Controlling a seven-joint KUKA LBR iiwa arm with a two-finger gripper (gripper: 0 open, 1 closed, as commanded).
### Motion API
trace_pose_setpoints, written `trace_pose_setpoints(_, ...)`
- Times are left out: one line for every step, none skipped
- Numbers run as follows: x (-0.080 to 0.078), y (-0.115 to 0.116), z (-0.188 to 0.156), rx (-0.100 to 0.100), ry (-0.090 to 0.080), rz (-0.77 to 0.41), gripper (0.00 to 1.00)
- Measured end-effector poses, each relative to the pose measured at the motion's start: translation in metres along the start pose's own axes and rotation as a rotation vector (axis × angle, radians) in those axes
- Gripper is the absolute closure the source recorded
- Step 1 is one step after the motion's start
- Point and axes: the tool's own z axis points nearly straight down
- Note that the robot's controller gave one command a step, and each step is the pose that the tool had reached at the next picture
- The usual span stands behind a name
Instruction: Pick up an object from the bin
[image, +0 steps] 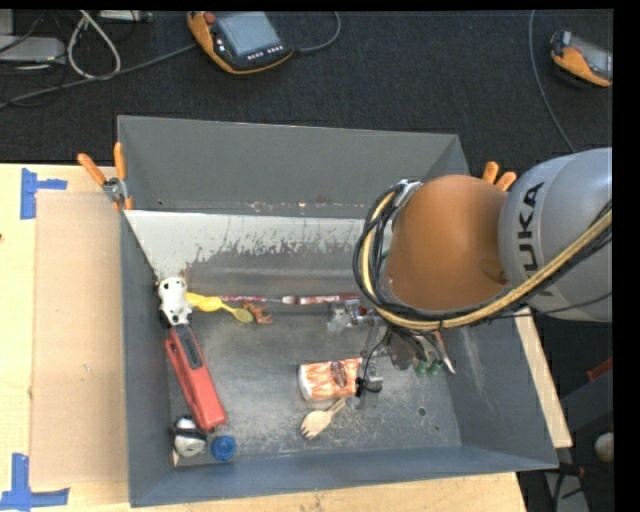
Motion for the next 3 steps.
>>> trace_pose_setpoints(0.016, -0.011, 0.033, 0.0, -0.004, -0.006, 0.0)
trace_pose_setpoints(-0.005, -0.037, 0.028, 0.0, -0.003, -0.043, 0.0)
trace_pose_setpoints(-0.049, -0.057, 0.078, 0.001, -0.009, -0.187, 0.0)
